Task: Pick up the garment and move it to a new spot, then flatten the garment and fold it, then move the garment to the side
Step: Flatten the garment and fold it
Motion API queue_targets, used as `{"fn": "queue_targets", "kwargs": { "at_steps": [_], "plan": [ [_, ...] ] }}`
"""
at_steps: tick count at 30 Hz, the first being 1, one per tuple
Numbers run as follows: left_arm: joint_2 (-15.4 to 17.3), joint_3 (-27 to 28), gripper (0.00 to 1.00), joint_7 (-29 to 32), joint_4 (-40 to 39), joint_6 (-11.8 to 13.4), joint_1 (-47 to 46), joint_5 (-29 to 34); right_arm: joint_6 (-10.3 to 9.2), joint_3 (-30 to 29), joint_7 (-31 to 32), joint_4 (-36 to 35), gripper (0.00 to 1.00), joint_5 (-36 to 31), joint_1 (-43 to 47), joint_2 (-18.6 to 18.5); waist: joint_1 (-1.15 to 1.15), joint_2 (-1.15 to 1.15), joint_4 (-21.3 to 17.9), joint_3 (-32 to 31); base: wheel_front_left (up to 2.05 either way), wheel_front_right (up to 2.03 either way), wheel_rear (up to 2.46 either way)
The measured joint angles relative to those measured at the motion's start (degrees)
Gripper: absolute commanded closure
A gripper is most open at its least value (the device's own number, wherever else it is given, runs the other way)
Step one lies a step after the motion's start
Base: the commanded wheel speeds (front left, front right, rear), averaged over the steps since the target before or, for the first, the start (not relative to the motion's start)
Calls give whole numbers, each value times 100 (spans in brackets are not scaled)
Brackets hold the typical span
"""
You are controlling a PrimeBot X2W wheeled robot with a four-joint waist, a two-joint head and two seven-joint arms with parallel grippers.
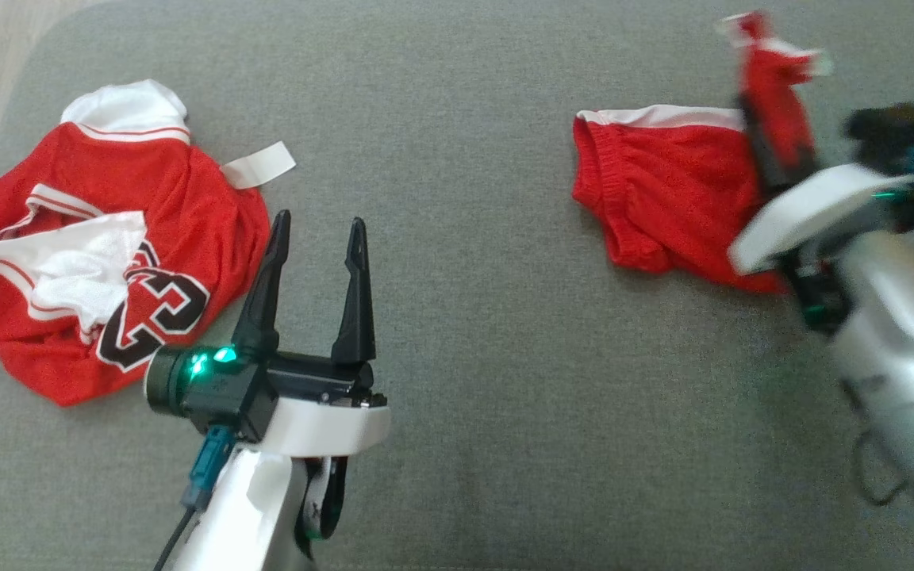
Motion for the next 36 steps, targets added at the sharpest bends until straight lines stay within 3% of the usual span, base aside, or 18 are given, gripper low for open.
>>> {"fn": "queue_targets", "kwargs": {
  "at_steps": [1,2,3,7,13,18,21,22,27,31,36],
  "plan": [
    [0,-2,0,0,3,0,4,-3,0,78,80,-43,75,-48,7,152,0,0,13,-15,0,0,0],
    [0,-4,0,0,10,0,11,-23,0,182,197,-71,22,-90,16,305,0,0,27,-30,0,0,0],
    [0,-13,0,0,23,0,23,-53,0,261,281,-91,0,-124,35,452,0,0,43,-44,0,0,0],
    [1,-37,0,0,38,11,136,-108,0,304,204,-270,0,-226,193,744,0,0,105,-118,0,0,0],
    [1,-33,0,0,41,52,230,-147,0,-56,-46,-443,0,-698,437,530,0,0,101,-254,0,0,0],
    [2,15,0,0,30,59,359,-157,0,-786,-226,-704,0,-1127,989,327,1,0,75,-443,0,0,0],
    [3,79,0,0,104,79,565,-154,0,-1571,-231,-1194,0,-1585,1574,371,1,0,37,-618,0,0,0],
    [5,194,0,1,201,111,731,-142,0,-2087,-234,-1745,0,-2057,2117,514,0,0,14,-774,0,0,0],
    [15,410,0,1,390,134,1152,-124,0,-3081,-246,-2757,0,-3075,3698,1238,-1,0,-36,-1179,0,0,0],
    [20,527,0,1,509,134,1424,-13,0,-3383,-247,-3188,0,-3454,4470,1625,-1,0,-97,-1409,0,0,0],
    [24,581,0,1,611,127,1516,98,0,-3451,-247,-3288,0,-3685,4706,1744,0,0,-146,-1509,0,0,0]
  ]
}}
